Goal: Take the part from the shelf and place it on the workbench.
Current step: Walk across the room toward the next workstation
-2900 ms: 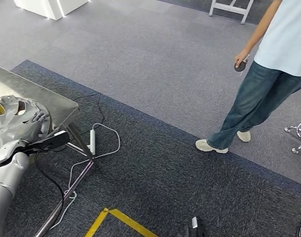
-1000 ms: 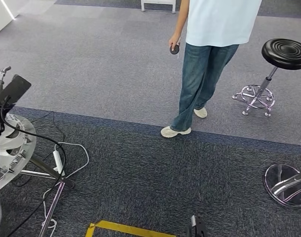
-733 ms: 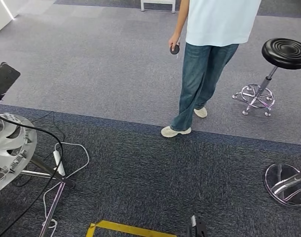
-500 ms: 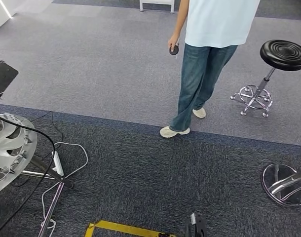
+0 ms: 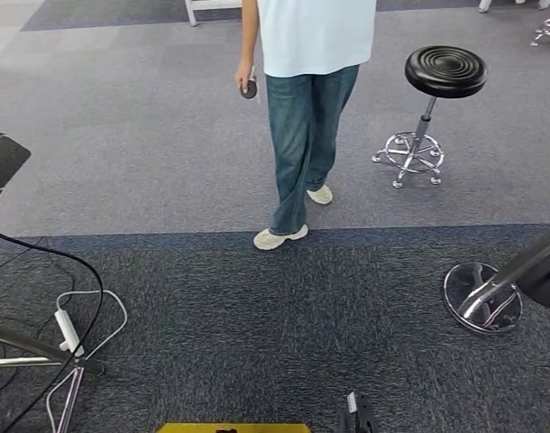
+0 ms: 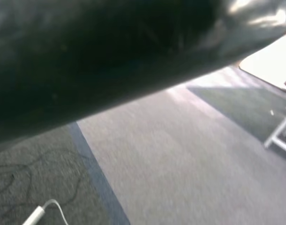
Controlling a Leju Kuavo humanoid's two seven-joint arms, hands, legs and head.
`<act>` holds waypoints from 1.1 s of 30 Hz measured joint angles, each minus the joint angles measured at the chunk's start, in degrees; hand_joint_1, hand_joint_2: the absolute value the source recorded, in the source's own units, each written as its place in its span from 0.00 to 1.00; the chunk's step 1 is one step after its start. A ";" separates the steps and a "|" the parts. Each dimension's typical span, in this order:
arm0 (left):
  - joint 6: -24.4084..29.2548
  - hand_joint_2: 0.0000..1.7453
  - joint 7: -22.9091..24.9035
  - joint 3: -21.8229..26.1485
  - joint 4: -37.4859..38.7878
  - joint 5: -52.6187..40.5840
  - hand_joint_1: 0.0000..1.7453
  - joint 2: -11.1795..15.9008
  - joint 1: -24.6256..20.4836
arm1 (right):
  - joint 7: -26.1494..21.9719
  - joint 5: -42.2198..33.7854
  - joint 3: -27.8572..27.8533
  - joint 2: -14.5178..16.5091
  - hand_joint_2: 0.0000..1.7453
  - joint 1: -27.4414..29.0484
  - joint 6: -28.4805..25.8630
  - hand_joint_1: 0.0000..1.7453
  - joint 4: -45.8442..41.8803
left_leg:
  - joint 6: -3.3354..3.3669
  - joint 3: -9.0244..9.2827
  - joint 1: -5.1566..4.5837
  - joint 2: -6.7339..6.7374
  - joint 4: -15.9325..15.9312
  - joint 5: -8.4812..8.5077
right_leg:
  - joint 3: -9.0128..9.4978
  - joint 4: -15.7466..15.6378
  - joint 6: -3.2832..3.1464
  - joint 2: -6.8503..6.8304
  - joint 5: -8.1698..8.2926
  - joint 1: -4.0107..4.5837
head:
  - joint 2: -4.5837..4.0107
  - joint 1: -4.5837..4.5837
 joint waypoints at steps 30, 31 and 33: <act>0.80 0.00 -0.55 1.38 2.32 -0.27 0.00 2.08 1.54 | 0.67 0.00 1.38 0.07 0.00 0.32 1.70 0.00 0.01 | -0.45 0.71 -0.59 0.11 -0.04 -0.52 | 0.58 -0.81 -0.41 -1.13 0.49 0.40 | 0.00 -0.21; 0.81 0.00 -0.55 1.38 2.44 -0.28 0.00 2.08 1.73 | 0.73 0.01 1.43 0.07 0.00 0.32 1.73 0.00 0.01 | -0.45 0.66 -0.50 0.03 -0.31 0.44 | 0.57 -0.81 -0.32 -0.29 0.58 0.35 | 0.00 -0.21; 0.88 0.00 -0.60 1.39 2.61 -0.29 0.00 2.13 1.96 | 0.82 0.01 1.60 0.07 0.00 0.28 1.78 0.00 0.01 | -0.64 3.59 0.00 -1.15 -6.67 4.51 | 0.55 -0.78 0.08 1.41 0.80 0.15 | 0.00 -0.21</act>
